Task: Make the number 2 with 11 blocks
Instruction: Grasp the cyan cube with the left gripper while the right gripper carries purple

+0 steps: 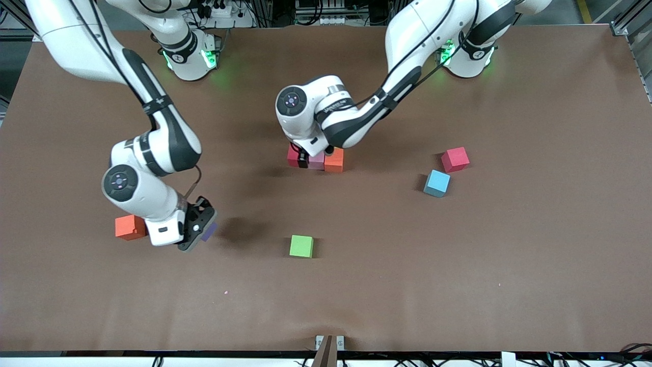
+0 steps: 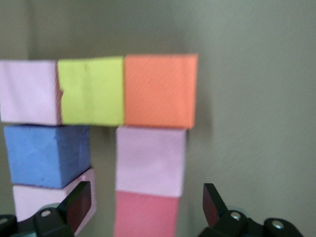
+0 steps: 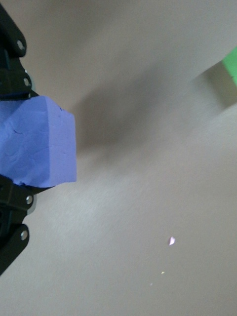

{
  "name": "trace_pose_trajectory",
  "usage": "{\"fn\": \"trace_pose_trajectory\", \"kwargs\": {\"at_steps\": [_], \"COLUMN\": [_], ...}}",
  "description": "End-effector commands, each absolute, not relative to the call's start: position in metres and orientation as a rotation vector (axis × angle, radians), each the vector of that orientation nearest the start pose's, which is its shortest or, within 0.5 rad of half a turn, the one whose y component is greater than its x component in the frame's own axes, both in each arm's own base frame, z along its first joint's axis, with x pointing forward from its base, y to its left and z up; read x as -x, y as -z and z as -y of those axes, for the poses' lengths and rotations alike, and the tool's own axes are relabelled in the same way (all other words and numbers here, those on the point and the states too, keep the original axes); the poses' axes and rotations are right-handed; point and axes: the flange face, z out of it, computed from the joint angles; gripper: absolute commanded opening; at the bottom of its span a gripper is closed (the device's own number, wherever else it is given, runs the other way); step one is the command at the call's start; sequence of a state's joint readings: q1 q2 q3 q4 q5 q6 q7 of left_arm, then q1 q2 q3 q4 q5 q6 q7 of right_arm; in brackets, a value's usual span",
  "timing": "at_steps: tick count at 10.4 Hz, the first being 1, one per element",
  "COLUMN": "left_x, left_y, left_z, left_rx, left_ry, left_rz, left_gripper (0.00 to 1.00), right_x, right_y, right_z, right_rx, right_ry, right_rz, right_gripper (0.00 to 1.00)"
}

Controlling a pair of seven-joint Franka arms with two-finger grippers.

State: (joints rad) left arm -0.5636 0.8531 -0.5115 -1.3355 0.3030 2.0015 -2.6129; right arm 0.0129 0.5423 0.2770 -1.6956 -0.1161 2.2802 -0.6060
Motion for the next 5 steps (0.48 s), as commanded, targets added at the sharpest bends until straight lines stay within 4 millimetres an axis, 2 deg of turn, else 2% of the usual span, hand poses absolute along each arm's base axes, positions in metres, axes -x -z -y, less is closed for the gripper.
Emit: {"fn": "trace_pose_trajectory", "kwargs": {"at_steps": [1, 3, 5], "left_x": [-0.470, -0.525, -0.563], "left_y": [-0.284, -0.301, -0.319], "left_z": [0.545, 0.488, 0.440], "left_rx": [2.125, 2.094, 2.102], "left_ry": [-0.100, -0.098, -0.086], "left_rz": [2.130, 2.160, 2.177], "left_gripper": [1.00, 1.00, 1.00], "right_x": [-0.645, -0.633, -0.620], "right_y": [-0.316, -0.318, -0.318], "right_z": [-0.193, -0.228, -0.262], "right_rx": [2.864, 2.935, 2.988], "right_ry": [0.115, 0.109, 0.098], "right_rz": [1.171, 0.950, 0.737], "right_gripper": [0.23, 0.23, 0.23]}}
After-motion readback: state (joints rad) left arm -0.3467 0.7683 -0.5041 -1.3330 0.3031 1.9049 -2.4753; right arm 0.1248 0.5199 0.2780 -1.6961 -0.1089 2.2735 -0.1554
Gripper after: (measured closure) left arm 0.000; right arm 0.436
